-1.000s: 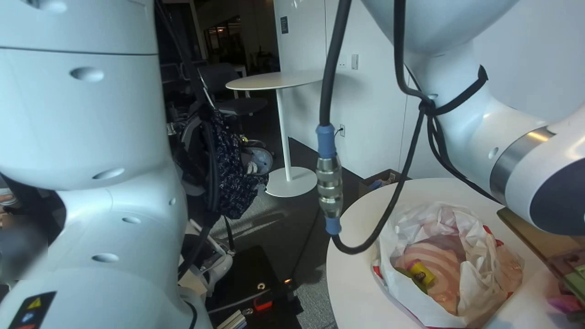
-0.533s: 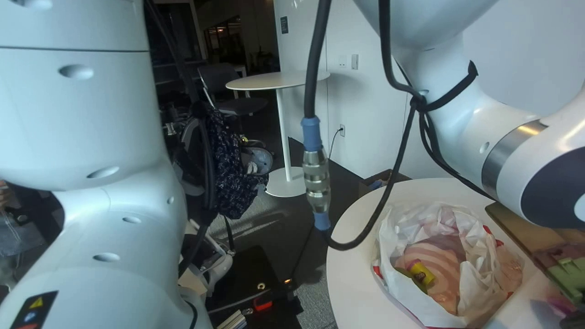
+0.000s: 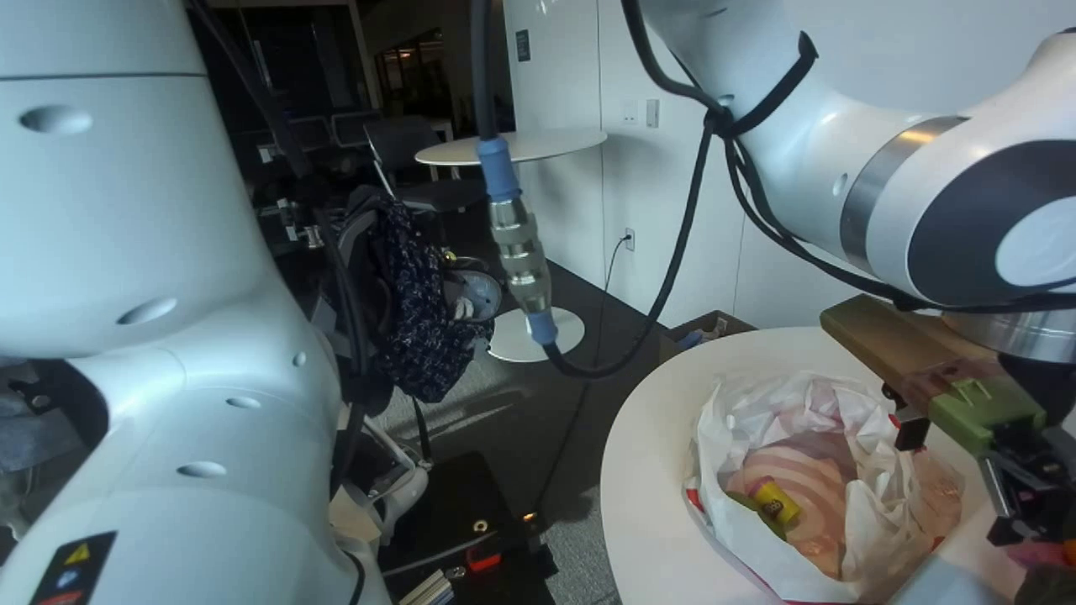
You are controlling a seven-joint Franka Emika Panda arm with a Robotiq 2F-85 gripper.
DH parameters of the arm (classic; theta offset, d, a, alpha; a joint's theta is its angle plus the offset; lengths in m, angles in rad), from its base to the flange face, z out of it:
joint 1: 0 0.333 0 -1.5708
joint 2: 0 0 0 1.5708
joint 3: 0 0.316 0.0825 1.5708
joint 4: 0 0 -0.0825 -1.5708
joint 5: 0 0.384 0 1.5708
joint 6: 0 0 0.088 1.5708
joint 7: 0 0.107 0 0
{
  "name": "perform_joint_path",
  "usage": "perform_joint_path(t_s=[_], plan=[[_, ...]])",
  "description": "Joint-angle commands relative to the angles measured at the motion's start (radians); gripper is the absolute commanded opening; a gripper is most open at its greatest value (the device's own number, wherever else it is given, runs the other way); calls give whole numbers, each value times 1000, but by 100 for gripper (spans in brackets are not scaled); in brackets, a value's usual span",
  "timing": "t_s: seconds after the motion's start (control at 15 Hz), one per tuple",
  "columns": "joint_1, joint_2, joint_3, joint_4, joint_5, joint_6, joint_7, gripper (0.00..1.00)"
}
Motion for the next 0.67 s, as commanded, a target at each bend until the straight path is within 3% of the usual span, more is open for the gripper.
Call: perform_joint_path(t_s=[0.0, 0.27, 0.6], plan=[[33, 9, 36, 7, 20, -75, -91, 100], [61, 123, 71, 37, -4, -96, -152, 100], [96, 246, 120, 63, -26, -39, -205, 100]])
